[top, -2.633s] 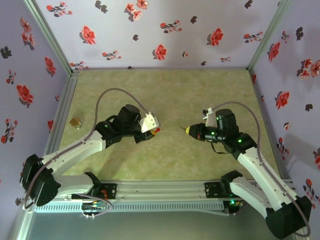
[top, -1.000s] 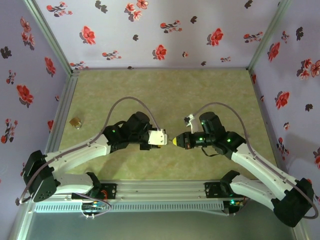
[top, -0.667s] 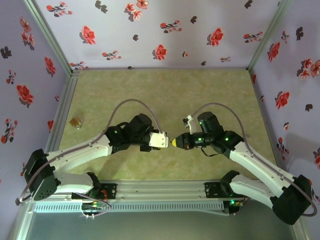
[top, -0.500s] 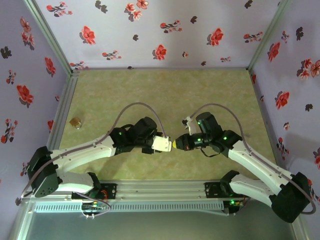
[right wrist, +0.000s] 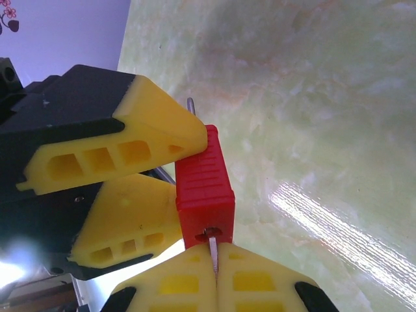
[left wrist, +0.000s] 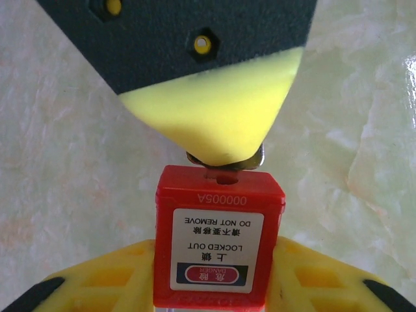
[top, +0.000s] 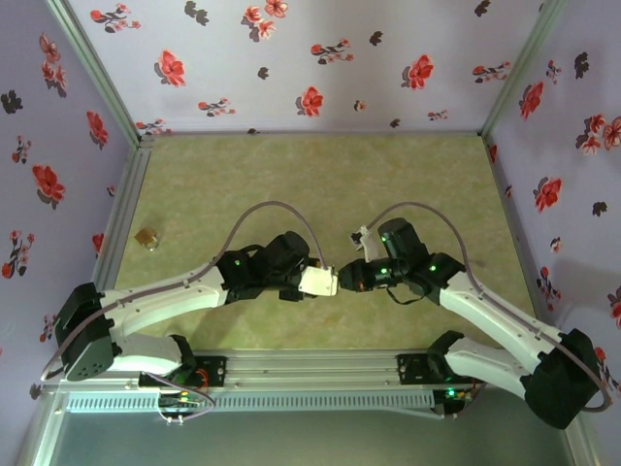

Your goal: Unlock with the key

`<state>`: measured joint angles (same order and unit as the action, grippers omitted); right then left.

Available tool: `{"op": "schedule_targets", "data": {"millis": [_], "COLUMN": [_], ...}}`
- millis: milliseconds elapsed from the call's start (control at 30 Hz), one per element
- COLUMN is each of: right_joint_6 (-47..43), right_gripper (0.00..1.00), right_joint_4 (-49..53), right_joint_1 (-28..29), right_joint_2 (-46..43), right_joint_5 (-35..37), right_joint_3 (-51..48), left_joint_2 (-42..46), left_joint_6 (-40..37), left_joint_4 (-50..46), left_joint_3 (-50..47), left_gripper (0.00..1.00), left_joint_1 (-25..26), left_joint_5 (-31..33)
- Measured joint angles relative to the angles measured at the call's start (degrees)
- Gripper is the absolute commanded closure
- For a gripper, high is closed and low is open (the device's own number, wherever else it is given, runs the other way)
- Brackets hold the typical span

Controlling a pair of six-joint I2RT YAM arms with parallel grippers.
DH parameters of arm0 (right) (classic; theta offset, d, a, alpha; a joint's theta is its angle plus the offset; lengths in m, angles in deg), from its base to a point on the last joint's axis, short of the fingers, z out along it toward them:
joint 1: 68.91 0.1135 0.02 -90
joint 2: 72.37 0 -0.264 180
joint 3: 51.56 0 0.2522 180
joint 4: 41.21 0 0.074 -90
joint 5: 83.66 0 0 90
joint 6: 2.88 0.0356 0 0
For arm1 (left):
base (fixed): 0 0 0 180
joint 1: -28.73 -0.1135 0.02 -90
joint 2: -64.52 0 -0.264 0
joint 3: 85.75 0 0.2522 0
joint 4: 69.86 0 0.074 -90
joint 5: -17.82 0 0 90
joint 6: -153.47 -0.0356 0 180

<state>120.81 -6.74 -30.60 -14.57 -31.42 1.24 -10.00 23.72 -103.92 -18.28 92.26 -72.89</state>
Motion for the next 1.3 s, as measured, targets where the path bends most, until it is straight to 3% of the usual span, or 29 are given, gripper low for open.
{"op": "schedule_targets", "data": {"millis": [200, 467, 667, 733, 833, 933, 1133, 1300], "right_joint_6": [10.58, 35.82, 47.01, 48.68, 49.51, 47.50, 40.15, 31.61], "right_gripper": [1.00, 1.00, 1.00, 0.92, 0.67, 0.54, 0.40, 0.35], "right_joint_4": [-3.80, -17.18, -22.99, -23.76, -23.37, -20.72, -9.16, -0.81], "right_joint_1": [-0.33, -4.90, -6.49, -6.75, -7.63, -9.29, -15.47, -18.97], "right_joint_2": [-0.81, -2.95, -2.97, -3.28, -4.61, -7.06, -12.87, -15.93], "right_joint_5": [1.97, 1.66, 1.60, 1.57, 1.90, 1.92, 2.03, 1.95], "right_joint_3": [-3.54, -11.80, -14.25, -14.40, -14.38, -13.79, -10.75, -9.44], "left_joint_2": [-0.07, -4.52, -7.19, -7.19, -7.17, -6.86, -3.89, -2.58], "left_joint_6": [0.26, -2.99, -4.02, -3.98, -3.61, -2.25, 2.08, 5.46], "left_joint_4": [12.11, 33.09, 39.69, 40.41, 41.33, 41.27, 35.82, 29.29], "left_joint_3": [-7.48, -15.28, -16.37, -16.39, -16.39, -16.39, -15.93, -13.84], "left_gripper": [1.00, 1.00, 1.00, 1.00, 1.00, 1.00, 1.00, 1.00], "left_joint_1": [2.89, 5.66, 5.97, 5.97, 6.05, 7.17, 5.70, 2.71], "left_joint_5": [6.99, 18.73, 22.16, 22.77, 22.03, 19.41, 13.20, 8.17]}}
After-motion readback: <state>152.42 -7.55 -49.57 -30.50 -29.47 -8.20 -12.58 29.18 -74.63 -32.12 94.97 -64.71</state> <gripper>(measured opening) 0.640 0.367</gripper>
